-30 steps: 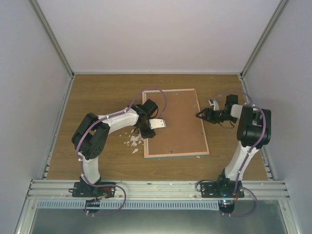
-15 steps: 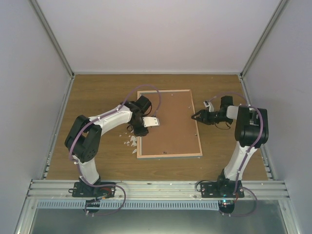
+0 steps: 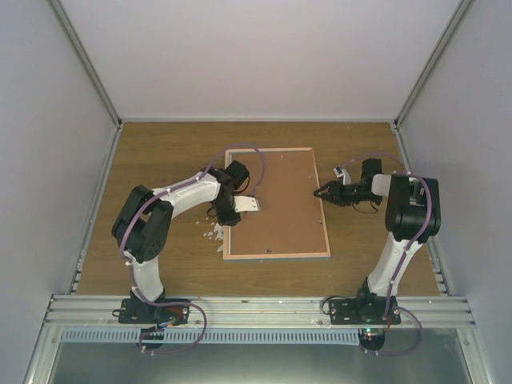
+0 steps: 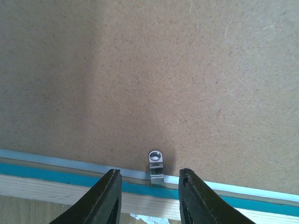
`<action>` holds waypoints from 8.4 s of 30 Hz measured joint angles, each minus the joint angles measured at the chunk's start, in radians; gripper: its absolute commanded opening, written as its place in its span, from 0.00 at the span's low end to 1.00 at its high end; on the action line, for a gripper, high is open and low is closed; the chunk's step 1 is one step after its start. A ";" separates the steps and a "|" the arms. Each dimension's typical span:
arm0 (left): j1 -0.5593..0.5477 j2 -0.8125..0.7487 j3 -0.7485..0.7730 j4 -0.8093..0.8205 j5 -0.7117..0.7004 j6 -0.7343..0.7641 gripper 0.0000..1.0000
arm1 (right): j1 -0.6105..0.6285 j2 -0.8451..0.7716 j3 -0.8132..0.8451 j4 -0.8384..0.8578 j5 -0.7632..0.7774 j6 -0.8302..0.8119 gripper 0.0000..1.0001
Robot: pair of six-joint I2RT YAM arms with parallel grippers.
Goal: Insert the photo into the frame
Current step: Adjust the photo frame item on the photo frame.
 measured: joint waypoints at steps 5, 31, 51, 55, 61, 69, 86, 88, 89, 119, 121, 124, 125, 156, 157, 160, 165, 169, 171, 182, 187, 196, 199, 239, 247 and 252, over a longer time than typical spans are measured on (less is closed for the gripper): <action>0.000 0.040 0.011 -0.003 -0.011 0.006 0.34 | 0.000 0.000 0.000 -0.001 -0.002 0.000 0.53; -0.035 0.079 0.167 -0.131 -0.018 -0.005 0.00 | 0.001 0.001 0.000 -0.006 -0.006 0.000 0.54; -0.028 -0.060 0.088 -0.119 -0.035 -0.019 0.00 | -0.023 0.023 0.001 -0.048 -0.148 -0.037 0.25; -0.028 -0.046 0.074 -0.082 -0.025 -0.024 0.00 | -0.055 0.048 0.001 -0.064 -0.190 -0.047 0.16; -0.029 -0.014 0.058 -0.023 -0.002 -0.035 0.01 | -0.099 0.065 0.000 -0.091 -0.222 -0.034 0.01; -0.019 0.012 0.060 0.055 0.068 -0.077 0.54 | -0.156 0.114 -0.010 -0.090 -0.231 -0.036 0.01; 0.077 0.048 0.060 0.205 0.028 -0.145 0.44 | -0.169 0.116 -0.013 -0.090 -0.235 -0.036 0.01; 0.076 0.062 0.060 0.216 0.018 -0.146 0.43 | -0.169 0.117 -0.013 -0.090 -0.235 -0.036 0.01; 0.077 0.068 0.059 0.219 0.012 -0.145 0.42 | -0.169 0.118 -0.013 -0.090 -0.236 -0.037 0.01; -0.041 -0.002 -0.064 0.206 -0.015 -0.132 0.35 | -0.173 0.119 -0.013 -0.085 -0.238 -0.033 0.01; -0.050 -0.003 -0.064 0.201 -0.008 -0.125 0.35 | -0.173 0.119 -0.013 -0.085 -0.238 -0.033 0.01; -0.060 -0.003 -0.064 0.193 0.006 -0.122 0.35 | -0.173 0.119 -0.013 -0.085 -0.238 -0.033 0.00; -0.060 -0.003 -0.064 0.190 0.013 -0.122 0.35 | -0.173 0.119 -0.013 -0.085 -0.238 -0.033 0.00; 0.199 0.432 0.630 0.241 0.100 -0.235 0.55 | -0.172 0.119 -0.012 -0.086 -0.237 -0.034 0.00; 0.199 0.436 0.636 0.241 0.095 -0.235 0.55 | -0.172 0.119 -0.012 -0.086 -0.237 -0.034 0.01; 0.199 0.448 0.652 0.243 0.076 -0.233 0.55 | -0.172 0.119 -0.012 -0.086 -0.237 -0.034 0.01; 0.199 0.463 0.655 0.246 0.048 -0.226 0.54 | -0.172 0.119 -0.013 -0.086 -0.236 -0.034 0.01; 0.199 0.471 0.654 0.245 0.034 -0.214 0.53 | -0.172 0.118 -0.013 -0.086 -0.236 -0.034 0.01; 0.198 0.472 0.654 0.245 0.030 -0.211 0.52 | -0.172 0.118 -0.012 -0.086 -0.236 -0.034 0.01; 0.199 0.470 0.597 0.258 0.027 -0.198 0.48 | -0.172 0.118 -0.012 -0.086 -0.237 -0.034 0.01; 0.200 0.452 0.571 0.273 0.034 -0.196 0.45 | -0.172 0.118 -0.012 -0.086 -0.236 -0.034 0.01; 0.200 0.410 0.498 0.271 0.039 -0.189 0.42 | -0.172 0.118 -0.012 -0.086 -0.236 -0.034 0.01; 0.193 0.394 0.477 0.263 0.046 -0.189 0.42 | -0.172 0.118 -0.013 -0.086 -0.236 -0.034 0.01; 0.418 0.077 0.023 0.339 0.244 -0.415 0.26 | -0.076 0.073 0.021 -0.135 -0.207 0.009 0.01; 0.387 0.077 -0.021 0.360 0.248 -0.413 0.19 | -0.042 0.073 0.067 -0.170 -0.209 0.043 0.01; 0.378 0.077 -0.025 0.364 0.241 -0.408 0.16 | 0.003 0.074 0.068 -0.165 -0.209 0.064 0.01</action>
